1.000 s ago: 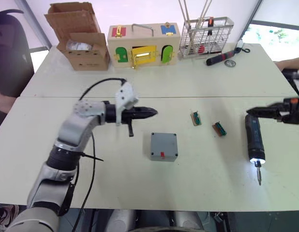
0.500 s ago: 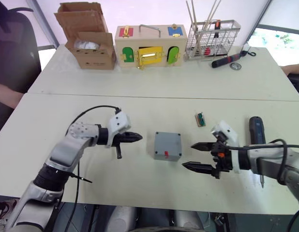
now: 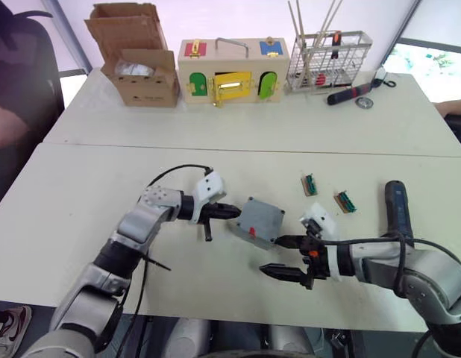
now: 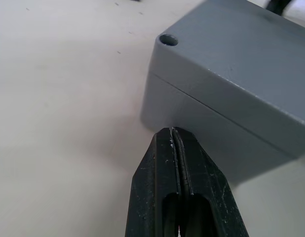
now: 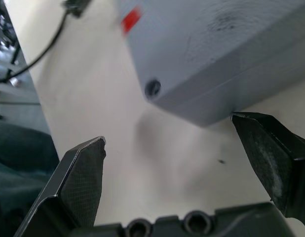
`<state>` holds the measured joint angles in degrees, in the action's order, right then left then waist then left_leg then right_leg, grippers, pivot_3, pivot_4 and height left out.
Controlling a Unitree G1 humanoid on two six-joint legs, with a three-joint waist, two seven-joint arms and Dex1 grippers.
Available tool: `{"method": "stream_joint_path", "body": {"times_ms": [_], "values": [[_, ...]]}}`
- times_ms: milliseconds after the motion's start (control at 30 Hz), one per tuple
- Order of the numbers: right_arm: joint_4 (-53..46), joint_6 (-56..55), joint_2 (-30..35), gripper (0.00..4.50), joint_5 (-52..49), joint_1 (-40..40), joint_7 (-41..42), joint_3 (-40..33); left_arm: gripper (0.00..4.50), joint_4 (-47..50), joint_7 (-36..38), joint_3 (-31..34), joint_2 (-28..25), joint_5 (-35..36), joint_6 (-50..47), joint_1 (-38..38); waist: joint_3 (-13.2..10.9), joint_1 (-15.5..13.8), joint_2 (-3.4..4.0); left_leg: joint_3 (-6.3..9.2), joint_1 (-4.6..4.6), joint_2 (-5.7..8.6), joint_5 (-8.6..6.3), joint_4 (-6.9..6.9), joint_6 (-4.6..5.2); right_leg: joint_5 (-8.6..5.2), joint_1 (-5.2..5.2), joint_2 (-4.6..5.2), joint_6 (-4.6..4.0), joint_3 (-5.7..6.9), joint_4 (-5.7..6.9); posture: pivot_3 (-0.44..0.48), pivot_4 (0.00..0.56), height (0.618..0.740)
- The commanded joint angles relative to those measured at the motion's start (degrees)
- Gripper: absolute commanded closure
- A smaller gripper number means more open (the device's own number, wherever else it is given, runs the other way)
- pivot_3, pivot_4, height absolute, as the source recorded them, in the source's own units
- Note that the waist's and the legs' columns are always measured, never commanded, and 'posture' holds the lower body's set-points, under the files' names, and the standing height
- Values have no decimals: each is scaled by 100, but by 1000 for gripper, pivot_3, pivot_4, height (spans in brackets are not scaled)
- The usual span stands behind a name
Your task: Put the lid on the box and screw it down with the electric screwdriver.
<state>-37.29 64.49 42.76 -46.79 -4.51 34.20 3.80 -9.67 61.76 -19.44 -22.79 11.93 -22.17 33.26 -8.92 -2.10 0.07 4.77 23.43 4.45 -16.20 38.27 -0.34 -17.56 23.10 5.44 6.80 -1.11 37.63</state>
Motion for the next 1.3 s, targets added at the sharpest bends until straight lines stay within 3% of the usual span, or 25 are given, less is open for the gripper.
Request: {"method": "stream_joint_path", "body": {"times_ms": [33, 133, 333, 533, 733, 967, 1300], "values": [[-463, 58, -80, 25, -198, 36, -148, -48, 4500, -314, 11, -24, 229, -118, 418, 236, 0, 5, 0, 0, 0, 0, 0, 0, 0, 0, 0, 0, 0, 0, 0, 0, 150, 740], [-716, 67, 329, 25, -76, 265, -147, -361, 4500, -585, -98, 43, 216, -326, 687, 306, 0, 3, -1, 1, 0, 0, 0, 0, 0, 0, 1, -1, 0, 1, 0, 0, 150, 740], [-520, -586, 1346, 25, 728, 406, 144, -654, 4500, -355, 34, 311, -344, -296, 621, -32, 0, 71, -2, -1, -2, -4, 0, -3, 1, 0, 3, -7, 0, -1, 3, 0, 150, 740], [261, -1259, 1032, 25, 1243, -263, 420, -73, 4500, 789, 457, 309, -780, 149, -142, -776, 1, 170, -4, 0, -4, -5, 0, -5, 0, 0, 4, 2, 1, -2, 9, 0, 150, 740], [540, -1586, 827, 25, 1506, -571, 825, 428, 4500, 1426, 358, 197, -770, 210, -518, -1042, 1, 129, -4, 3, -4, -2, 1, -1, -1, 0, 1, 5, 1, -3, 13, 0, 150, 740], [261, -1448, 743, 25, 1343, -584, 1224, 674, 4500, 1161, -309, 85, -262, -179, -155, -982, 1, 138, -4, 3, -4, -2, 1, -1, -2, 0, 3, 5, 1, -1, 14, 0, 150, 740], [198, -1395, 655, 25, 1536, -435, 1009, 593, 4500, 1160, -211, 21, -264, -111, -193, -946, 2, 136, -5, 4, -6, -3, 2, -1, -4, 0, 3, 6, 1, -2, 16, 0, 150, 740]]}}
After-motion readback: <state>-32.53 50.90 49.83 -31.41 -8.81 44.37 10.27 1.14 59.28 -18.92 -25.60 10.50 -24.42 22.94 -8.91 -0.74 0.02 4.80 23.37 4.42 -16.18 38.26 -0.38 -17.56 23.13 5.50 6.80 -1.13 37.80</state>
